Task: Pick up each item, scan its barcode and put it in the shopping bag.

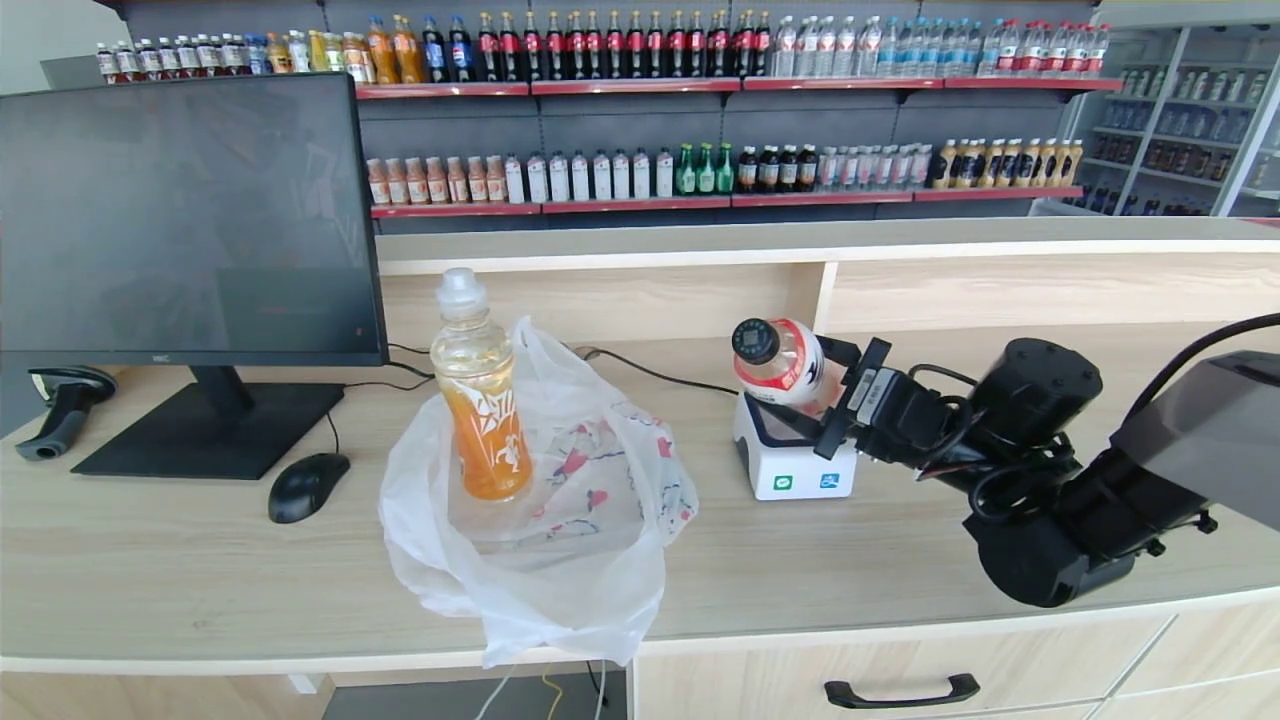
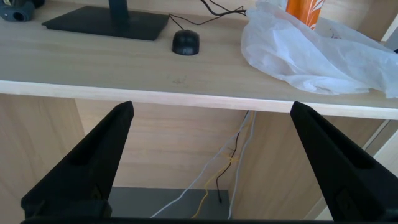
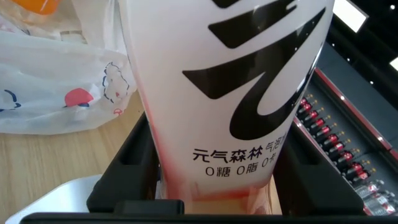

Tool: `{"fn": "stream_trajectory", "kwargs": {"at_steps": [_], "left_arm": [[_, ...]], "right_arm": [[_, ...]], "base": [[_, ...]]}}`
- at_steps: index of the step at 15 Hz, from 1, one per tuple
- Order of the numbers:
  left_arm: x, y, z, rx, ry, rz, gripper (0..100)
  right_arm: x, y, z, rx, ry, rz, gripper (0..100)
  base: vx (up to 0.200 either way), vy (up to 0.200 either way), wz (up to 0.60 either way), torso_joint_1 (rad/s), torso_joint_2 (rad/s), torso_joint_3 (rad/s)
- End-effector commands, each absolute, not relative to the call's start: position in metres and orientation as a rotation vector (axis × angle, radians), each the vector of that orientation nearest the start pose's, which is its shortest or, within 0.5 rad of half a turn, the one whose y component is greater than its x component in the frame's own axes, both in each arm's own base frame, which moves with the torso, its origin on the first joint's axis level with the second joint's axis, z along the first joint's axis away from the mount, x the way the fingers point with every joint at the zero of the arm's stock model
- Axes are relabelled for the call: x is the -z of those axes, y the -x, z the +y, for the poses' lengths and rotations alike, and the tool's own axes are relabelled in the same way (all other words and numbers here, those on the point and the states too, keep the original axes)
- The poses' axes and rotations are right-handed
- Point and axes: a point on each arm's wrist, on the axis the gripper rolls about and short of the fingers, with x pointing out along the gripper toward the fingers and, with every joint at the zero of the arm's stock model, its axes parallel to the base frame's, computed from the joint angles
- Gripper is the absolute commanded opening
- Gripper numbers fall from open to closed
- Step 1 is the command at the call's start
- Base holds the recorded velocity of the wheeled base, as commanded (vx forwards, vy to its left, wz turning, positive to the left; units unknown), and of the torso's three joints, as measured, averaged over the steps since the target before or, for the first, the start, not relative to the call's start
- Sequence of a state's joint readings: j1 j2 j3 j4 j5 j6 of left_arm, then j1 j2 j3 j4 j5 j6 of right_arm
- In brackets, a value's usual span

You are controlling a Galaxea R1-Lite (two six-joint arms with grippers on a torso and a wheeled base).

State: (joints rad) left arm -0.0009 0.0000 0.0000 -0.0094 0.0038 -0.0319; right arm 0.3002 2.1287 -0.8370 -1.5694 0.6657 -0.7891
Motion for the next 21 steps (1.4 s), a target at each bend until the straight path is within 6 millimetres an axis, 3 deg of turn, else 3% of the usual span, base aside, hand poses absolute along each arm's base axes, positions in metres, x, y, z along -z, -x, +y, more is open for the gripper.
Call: {"fn": "stream_trajectory", "kwargs": {"at_steps": [1, 9, 18, 21], "left_arm": [[-0.077, 0.023, 0.0, -0.003, 0.032, -0.011, 100], [-0.076, 0.023, 0.0, -0.003, 0.032, -0.009, 100], [-0.076, 0.023, 0.0, -0.004, 0.032, -0.009, 100], [-0.076, 0.023, 0.0, -0.004, 0.032, -0.009, 100]], "right_arm": [[-0.135, -0.352, 0.124, -0.797, 0.773, -0.653, 0], [-0.129, -0.35, 0.123, -0.809, 0.769, -0.628, 0], [-0.138, -0.345, 0.126, -0.809, 0.75, -0.641, 0], [-0.139, -0.339, 0.14, -0.847, 0.729, -0.656, 0]], "base": [[0.0, 0.0, 0.0, 0.0, 0.0, 0.0], [0.0, 0.0, 0.0, 0.0, 0.0, 0.0], [0.0, 0.0, 0.0, 0.0, 0.0, 0.0], [0.0, 0.0, 0.0, 0.0, 0.0, 0.0]]}}
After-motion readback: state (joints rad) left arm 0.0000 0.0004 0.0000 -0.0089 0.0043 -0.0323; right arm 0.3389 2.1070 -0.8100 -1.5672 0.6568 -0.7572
